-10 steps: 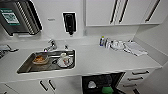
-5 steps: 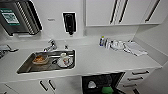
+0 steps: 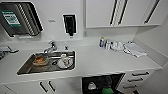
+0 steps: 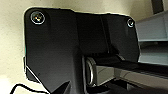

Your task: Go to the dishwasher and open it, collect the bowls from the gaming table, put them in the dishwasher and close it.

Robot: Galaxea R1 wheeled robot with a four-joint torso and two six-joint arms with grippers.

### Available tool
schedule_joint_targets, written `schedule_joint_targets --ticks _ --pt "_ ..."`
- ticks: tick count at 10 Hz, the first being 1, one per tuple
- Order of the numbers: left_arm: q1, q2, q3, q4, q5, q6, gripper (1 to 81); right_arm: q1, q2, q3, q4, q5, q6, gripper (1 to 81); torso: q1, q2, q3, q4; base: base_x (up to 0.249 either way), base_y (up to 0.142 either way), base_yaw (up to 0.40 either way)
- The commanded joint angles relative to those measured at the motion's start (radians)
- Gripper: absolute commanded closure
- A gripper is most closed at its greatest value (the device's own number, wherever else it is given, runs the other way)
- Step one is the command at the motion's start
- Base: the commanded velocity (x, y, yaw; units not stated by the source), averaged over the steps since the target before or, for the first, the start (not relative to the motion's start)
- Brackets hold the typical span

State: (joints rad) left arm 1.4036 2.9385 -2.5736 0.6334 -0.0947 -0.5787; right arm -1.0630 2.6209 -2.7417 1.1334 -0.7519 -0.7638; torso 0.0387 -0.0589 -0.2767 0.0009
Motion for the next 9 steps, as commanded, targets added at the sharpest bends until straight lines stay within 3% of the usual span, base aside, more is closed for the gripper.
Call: schedule_joint_targets --ticks 1,2,3,7,9 --pt "-0.024 -0.008 0.000 -0.004 0.023 -0.001 1.0 0.001 0.058 -0.108 0.023 -0.107 -0.058 1.0 0.064 -0.099 0.000 0.000 0.000 0.000 0.000" --pt "-0.024 -0.008 -0.002 -0.004 0.023 0.000 1.0 -0.009 0.073 -0.125 0.023 -0.104 -0.068 1.0 0.145 -0.226 0.000 0.000 0.000 0.000 0.000" --pt "-0.025 -0.010 -0.002 -0.004 0.023 0.000 1.0 -0.015 0.083 -0.139 0.023 -0.104 -0.071 1.0 0.105 -0.166 0.000 0.000 0.000 0.000 0.000" --pt "-0.024 -0.008 -0.005 -0.004 0.009 0.000 1.0 -0.021 0.101 -0.179 0.017 -0.107 -0.086 1.0 0.199 -0.315 0.000 0.000 0.000 0.000 0.000" --pt "-0.024 -0.005 -0.013 -0.004 0.009 0.000 1.0 -0.018 0.106 -0.179 0.014 -0.107 -0.086 1.0 0.241 -0.383 -0.058 0.000 0.000 0.000 0.000"
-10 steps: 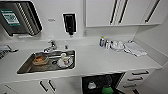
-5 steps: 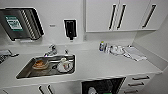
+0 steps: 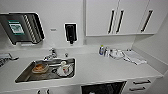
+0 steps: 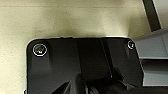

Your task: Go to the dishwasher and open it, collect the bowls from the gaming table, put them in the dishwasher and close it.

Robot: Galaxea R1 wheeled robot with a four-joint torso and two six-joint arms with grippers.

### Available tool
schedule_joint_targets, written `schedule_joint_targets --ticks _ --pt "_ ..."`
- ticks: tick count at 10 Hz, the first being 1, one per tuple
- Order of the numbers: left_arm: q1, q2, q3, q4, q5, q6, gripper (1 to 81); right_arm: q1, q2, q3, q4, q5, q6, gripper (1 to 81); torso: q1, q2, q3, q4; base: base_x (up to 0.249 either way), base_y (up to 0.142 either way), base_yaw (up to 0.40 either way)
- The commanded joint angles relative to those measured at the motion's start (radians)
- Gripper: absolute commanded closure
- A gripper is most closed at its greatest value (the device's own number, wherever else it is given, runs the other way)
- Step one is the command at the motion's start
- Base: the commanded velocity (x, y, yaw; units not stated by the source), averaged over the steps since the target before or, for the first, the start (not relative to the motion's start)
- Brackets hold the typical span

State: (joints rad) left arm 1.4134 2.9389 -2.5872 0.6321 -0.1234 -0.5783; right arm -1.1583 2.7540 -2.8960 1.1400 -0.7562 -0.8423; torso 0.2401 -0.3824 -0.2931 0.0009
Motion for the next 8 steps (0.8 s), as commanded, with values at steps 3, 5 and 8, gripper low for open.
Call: schedule_joint_targets --ticks 3,5,8 --pt "-0.034 -0.006 -0.001 -0.003 0.038 0.000 1.0 0.084 -0.021 -0.025 0.006 -0.103 -0.007 1.0 0.107 -0.168 -0.077 0.000 0.000 0.000 0.000" --pt "-0.035 -0.006 -0.001 -0.003 0.038 0.000 1.0 0.082 -0.015 -0.025 0.003 -0.100 -0.007 1.0 0.146 -0.228 -0.063 0.000 0.000 0.000 0.000" --pt "-0.035 -0.006 -0.001 -0.002 0.037 0.000 1.0 0.076 -0.012 -0.032 -0.002 -0.095 -0.009 1.0 0.213 -0.335 -0.070 0.000 0.000 0.000 0.000"
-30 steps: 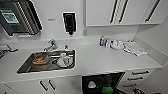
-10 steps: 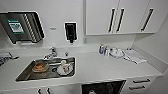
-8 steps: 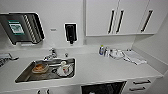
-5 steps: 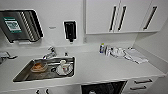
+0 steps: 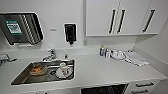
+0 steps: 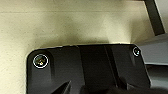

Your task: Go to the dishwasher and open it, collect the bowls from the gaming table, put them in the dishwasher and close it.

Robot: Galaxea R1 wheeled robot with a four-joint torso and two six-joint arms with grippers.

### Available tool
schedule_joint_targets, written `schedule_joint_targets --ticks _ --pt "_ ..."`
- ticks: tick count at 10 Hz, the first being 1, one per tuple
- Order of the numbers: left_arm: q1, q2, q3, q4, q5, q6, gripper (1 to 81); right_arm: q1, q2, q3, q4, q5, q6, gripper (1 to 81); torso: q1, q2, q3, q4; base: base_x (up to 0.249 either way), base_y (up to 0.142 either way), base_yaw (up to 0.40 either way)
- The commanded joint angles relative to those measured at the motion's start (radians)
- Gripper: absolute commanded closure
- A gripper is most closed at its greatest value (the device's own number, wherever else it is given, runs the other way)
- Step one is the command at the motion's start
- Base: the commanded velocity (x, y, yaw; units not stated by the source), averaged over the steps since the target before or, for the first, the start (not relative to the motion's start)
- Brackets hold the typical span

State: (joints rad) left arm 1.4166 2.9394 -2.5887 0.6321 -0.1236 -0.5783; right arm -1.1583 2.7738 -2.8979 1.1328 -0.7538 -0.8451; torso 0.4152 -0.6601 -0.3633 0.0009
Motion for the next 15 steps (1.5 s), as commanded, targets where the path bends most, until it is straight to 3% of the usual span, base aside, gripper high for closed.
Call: schedule_joint_targets --ticks 1,2,5,8,10,13,15 --pt "-0.038 -0.006 -0.001 -0.002 0.038 0.000 1.0 0.074 -0.032 -0.032 0.004 -0.098 -0.015 1.0 0.061 -0.094 0.000 0.000 0.000 0.000 0.000" --pt "-0.038 -0.005 -0.007 -0.003 0.038 0.000 1.0 0.071 -0.032 -0.033 0.002 -0.096 -0.023 1.0 0.018 -0.029 0.000 0.000 0.000 0.000 0.000" --pt "-0.038 -0.002 -0.014 -0.003 0.038 -0.002 1.0 0.051 -0.021 -0.055 -0.080 -0.084 -0.025 1.0 0.046 -0.077 0.000 0.000 0.000 0.000 0.000" --pt "-0.038 -0.001 -0.016 -0.003 0.038 0.000 1.0 0.056 0.082 -0.073 -0.053 0.014 -0.019 1.0 0.047 -0.076 0.000 0.000 0.000 0.000 0.000" --pt "-0.035 -0.008 -0.016 -0.005 0.038 -0.002 1.0 0.096 0.138 -0.075 -0.045 0.016 -0.005 1.0 0.047 -0.077 0.000 0.000 0.000 0.000 0.000" --pt "-0.032 -0.009 -0.018 -0.005 0.038 -0.002 1.0 0.136 0.164 -0.072 0.097 0.027 0.014 1.0 0.048 -0.077 0.000 0.000 0.000 0.000 0.000" --pt "-0.032 -0.009 -0.016 -0.005 0.038 -0.002 1.0 0.162 0.164 -0.073 0.139 0.025 0.015 1.0 0.048 -0.077 0.000 0.000 0.000 0.000 0.000"
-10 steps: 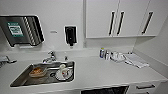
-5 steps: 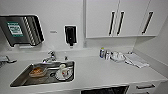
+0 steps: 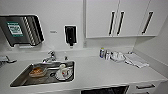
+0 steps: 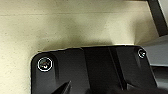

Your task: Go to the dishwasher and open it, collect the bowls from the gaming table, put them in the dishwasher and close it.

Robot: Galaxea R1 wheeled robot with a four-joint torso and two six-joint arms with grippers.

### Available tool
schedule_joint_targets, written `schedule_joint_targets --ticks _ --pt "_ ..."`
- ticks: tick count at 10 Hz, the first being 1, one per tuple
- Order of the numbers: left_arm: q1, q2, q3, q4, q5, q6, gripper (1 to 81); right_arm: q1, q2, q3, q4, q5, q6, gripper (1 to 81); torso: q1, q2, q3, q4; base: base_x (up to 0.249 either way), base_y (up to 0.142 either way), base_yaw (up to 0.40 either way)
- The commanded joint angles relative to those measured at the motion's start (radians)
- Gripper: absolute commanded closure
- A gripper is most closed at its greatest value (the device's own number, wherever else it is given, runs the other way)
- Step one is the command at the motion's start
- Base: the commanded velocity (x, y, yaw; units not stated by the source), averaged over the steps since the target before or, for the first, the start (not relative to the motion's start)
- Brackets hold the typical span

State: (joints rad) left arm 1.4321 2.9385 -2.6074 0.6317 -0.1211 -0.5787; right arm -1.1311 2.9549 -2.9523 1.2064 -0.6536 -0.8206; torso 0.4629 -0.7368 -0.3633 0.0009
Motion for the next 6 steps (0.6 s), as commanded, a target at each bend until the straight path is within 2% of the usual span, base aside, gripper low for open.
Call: schedule_joint_targets --ticks 1,3,4,5,6 --pt "-0.048 -0.008 0.003 -0.004 0.035 -0.001 1.0 0.151 -0.026 -0.020 0.096 -0.084 -0.011 1.0 0.000 0.000 0.000 0.000 0.000 0.000 0.000" --pt "-0.048 -0.007 0.001 -0.003 0.035 -0.001 1.0 0.185 -0.050 -0.014 0.134 -0.099 -0.006 1.0 0.000 0.000 0.000 0.000 0.000 0.000 0.000" --pt "-0.048 -0.007 0.001 -0.003 0.035 -0.001 1.0 0.214 -0.061 -0.019 0.146 -0.137 0.011 1.0 0.000 0.000 0.000 0.000 0.000 0.000 0.000" --pt "-0.049 -0.007 0.001 -0.003 0.035 -0.001 1.0 0.243 -0.085 -0.020 0.168 -0.218 0.023 1.0 0.000 0.000 0.000 0.000 0.000 0.000 0.000" --pt "-0.048 -0.007 0.001 -0.003 0.035 -0.001 1.0 0.280 -0.121 -0.020 0.223 -0.335 0.022 1.0 0.000 0.000 0.000 0.000 0.000 0.000 0.000"
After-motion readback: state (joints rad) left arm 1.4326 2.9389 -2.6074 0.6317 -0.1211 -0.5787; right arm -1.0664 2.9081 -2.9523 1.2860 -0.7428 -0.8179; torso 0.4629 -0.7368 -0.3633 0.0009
